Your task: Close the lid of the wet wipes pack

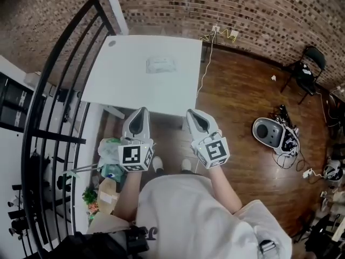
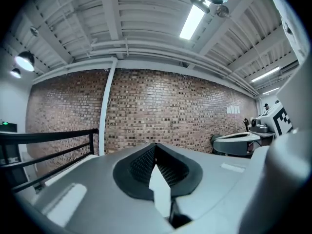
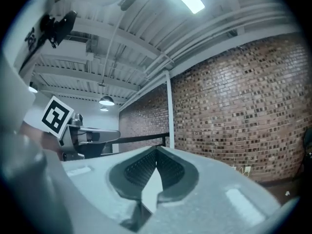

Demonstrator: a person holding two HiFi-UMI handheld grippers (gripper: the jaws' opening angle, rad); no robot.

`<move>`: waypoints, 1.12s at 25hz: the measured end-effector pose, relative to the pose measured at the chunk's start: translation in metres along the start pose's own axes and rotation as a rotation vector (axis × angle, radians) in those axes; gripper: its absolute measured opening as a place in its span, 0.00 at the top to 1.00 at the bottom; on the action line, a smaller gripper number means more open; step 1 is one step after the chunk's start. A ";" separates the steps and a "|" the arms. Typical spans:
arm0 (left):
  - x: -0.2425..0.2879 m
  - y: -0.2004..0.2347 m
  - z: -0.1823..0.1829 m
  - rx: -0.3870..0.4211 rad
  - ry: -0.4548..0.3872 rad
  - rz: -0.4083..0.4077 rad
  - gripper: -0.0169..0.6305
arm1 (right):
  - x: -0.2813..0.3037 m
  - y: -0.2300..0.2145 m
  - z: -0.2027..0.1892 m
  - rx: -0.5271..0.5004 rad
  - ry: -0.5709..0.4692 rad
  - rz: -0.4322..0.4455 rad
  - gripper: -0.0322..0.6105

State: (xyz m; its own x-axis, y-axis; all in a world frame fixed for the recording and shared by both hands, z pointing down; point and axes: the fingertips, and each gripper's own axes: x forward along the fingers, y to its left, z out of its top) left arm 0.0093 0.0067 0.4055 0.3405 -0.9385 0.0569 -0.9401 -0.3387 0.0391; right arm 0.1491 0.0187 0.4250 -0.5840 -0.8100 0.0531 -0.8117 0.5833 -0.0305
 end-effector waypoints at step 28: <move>-0.041 0.046 -0.027 -0.023 0.006 -0.095 0.95 | 0.031 0.064 -0.015 0.011 0.033 -0.061 0.97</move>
State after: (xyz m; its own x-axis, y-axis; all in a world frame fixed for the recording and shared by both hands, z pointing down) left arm -0.0473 0.0316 0.4320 0.4283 -0.9018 0.0580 -0.9029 -0.4245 0.0678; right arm 0.0789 0.0318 0.4397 -0.5335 -0.8413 0.0876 -0.8457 0.5323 -0.0375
